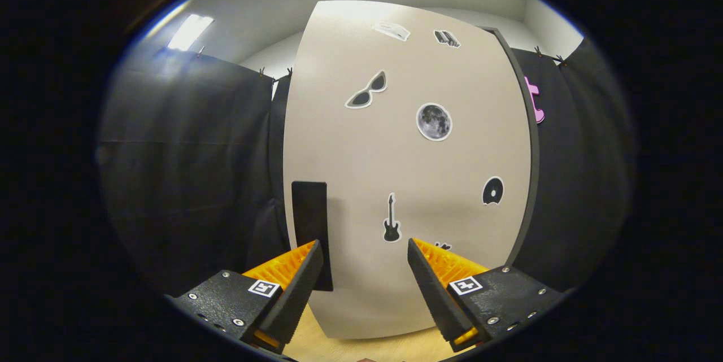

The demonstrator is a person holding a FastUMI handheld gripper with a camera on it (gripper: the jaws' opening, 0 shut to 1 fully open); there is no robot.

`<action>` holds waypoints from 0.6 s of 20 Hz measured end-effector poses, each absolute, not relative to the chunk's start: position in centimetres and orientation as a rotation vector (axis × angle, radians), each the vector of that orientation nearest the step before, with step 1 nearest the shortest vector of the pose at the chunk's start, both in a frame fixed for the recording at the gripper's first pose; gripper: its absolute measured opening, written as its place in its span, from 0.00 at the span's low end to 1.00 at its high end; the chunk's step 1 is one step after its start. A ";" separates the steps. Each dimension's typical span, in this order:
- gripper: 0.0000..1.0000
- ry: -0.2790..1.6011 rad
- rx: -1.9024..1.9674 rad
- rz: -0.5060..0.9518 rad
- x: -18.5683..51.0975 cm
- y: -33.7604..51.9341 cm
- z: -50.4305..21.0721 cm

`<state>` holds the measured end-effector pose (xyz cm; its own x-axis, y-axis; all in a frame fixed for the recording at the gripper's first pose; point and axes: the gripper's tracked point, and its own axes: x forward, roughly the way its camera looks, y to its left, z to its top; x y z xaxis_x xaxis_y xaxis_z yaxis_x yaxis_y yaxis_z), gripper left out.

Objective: Open the shoe cabinet door, grab the shoes and put them into the shoe cabinet, then close the shoe cabinet door.

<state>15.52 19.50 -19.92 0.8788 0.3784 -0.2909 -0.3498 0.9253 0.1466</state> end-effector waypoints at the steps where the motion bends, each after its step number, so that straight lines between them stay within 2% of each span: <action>1: 0.93 0.325 0.093 0.374 16.2 19.7 -20.1; 12: 0.93 0.358 0.099 0.315 20.6 22.2 -22.1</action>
